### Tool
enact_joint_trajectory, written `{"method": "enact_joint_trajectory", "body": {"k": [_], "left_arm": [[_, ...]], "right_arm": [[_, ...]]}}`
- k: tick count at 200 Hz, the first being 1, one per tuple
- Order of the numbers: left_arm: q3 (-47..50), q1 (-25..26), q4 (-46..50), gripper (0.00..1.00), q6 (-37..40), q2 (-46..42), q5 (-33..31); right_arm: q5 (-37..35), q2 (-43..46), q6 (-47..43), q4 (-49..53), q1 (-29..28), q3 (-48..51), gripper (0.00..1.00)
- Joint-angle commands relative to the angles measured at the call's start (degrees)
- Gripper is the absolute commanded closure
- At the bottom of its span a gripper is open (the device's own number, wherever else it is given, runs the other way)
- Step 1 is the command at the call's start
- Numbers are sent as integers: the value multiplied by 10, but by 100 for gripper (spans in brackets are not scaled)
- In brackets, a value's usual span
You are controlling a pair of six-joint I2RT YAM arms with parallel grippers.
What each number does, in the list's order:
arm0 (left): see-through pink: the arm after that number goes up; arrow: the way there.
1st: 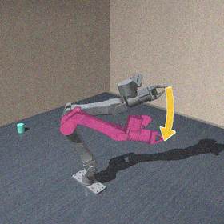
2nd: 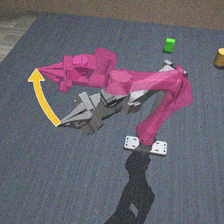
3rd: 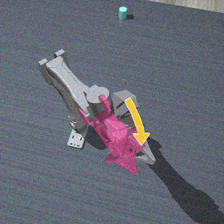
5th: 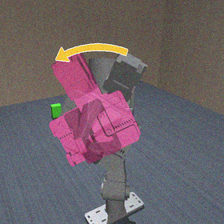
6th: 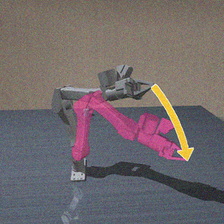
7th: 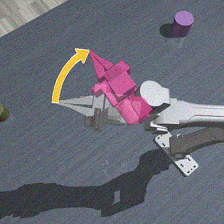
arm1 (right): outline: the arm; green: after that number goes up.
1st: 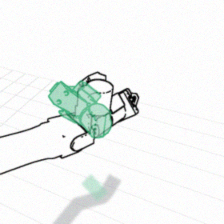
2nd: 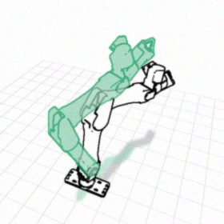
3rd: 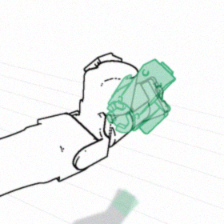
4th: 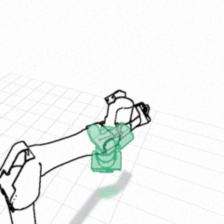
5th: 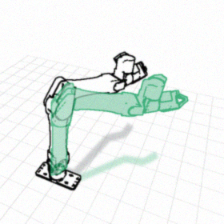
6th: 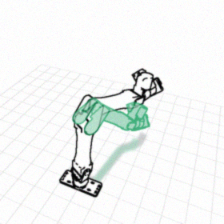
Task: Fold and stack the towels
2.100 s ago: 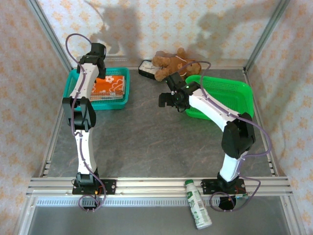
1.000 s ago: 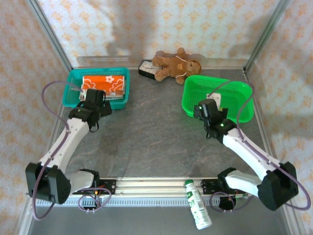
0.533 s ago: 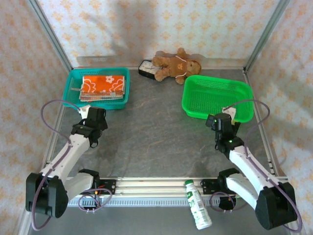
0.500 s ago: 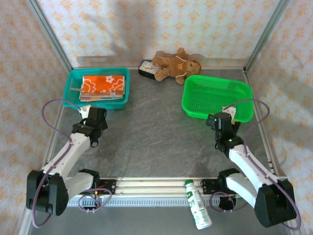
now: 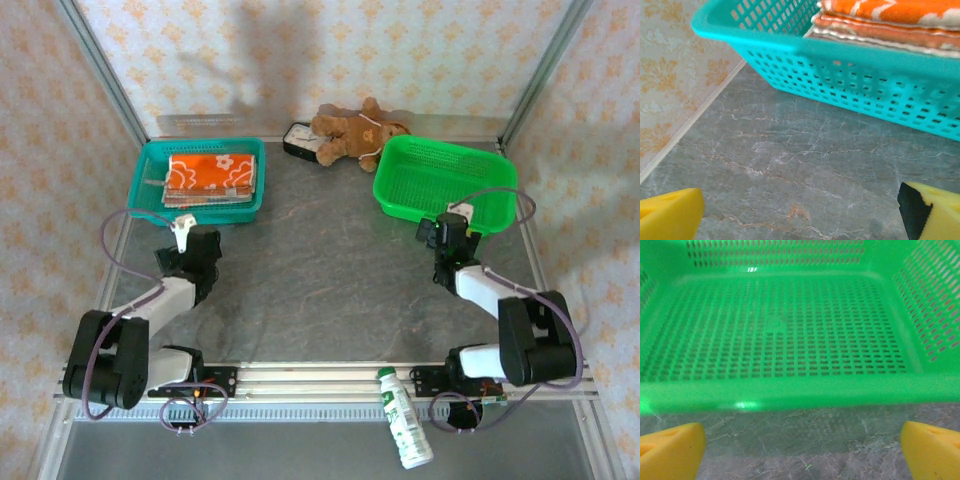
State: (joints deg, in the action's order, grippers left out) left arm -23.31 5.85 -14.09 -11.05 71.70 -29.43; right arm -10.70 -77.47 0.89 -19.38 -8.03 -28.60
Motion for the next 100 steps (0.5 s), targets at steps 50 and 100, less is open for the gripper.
{"method": "enact_joint_trajectory", "body": {"k": [50,100], "left_arm": [[-1,-26,-289,0,69,108,84],[15,-25,-348,0,96,147,152]], "right_arm": [[49,-83,-66,-116,30,-25,0],[128,-93,-42,-236,74,42,1]]}}
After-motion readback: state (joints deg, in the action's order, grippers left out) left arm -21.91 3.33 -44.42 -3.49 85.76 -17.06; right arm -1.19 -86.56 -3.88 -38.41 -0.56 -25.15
